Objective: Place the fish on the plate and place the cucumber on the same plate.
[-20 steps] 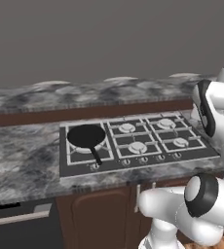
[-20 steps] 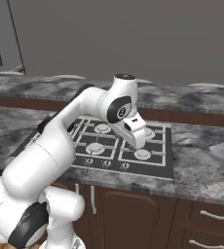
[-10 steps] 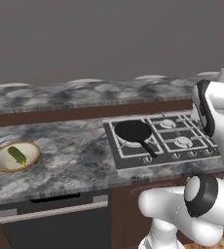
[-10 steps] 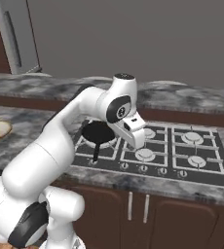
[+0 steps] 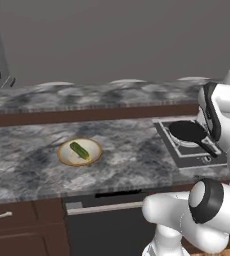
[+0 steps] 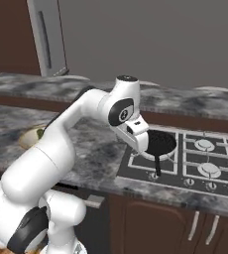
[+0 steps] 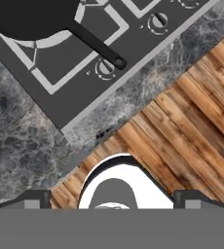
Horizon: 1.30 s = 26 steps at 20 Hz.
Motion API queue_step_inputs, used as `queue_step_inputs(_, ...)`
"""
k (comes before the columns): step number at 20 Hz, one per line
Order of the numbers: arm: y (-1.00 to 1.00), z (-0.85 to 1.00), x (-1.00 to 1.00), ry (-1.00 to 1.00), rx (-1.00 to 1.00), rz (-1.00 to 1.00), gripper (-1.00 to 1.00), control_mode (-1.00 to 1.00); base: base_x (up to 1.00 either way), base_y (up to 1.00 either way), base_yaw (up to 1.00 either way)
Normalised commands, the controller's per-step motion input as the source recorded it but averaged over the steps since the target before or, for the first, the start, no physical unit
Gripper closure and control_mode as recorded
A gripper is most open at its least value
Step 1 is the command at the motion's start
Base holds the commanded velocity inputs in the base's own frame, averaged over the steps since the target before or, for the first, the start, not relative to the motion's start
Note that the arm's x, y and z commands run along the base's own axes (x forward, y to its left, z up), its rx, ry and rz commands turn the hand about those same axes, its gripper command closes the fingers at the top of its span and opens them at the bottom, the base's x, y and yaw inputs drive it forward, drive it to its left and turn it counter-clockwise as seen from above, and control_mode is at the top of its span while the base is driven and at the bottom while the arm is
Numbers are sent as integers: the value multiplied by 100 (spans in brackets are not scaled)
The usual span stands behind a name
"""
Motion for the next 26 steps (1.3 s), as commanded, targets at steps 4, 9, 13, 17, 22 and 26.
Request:
queue_step_inputs(4, 0, 0, 0, 0, 0, 0, -100, 100, 29, 82, 15)
queue_step_inputs(9, 0, 0, 0, 0, 0, 0, -100, 100, 42, 82, 9)
queue_step_inputs(13, 0, 0, 0, 0, 0, 0, -100, 100, 57, 69, 6)
queue_step_inputs(17, 0, 0, 0, 0, 0, 0, -100, 100, 36, 26, 4)
queue_step_inputs(22, 20, -10, 2, 4, -1, 17, -100, -100, 0, 0, 0)
queue_step_inputs(26, 20, -9, 1, 13, 0, 42, -100, -100, 0, 0, 0)
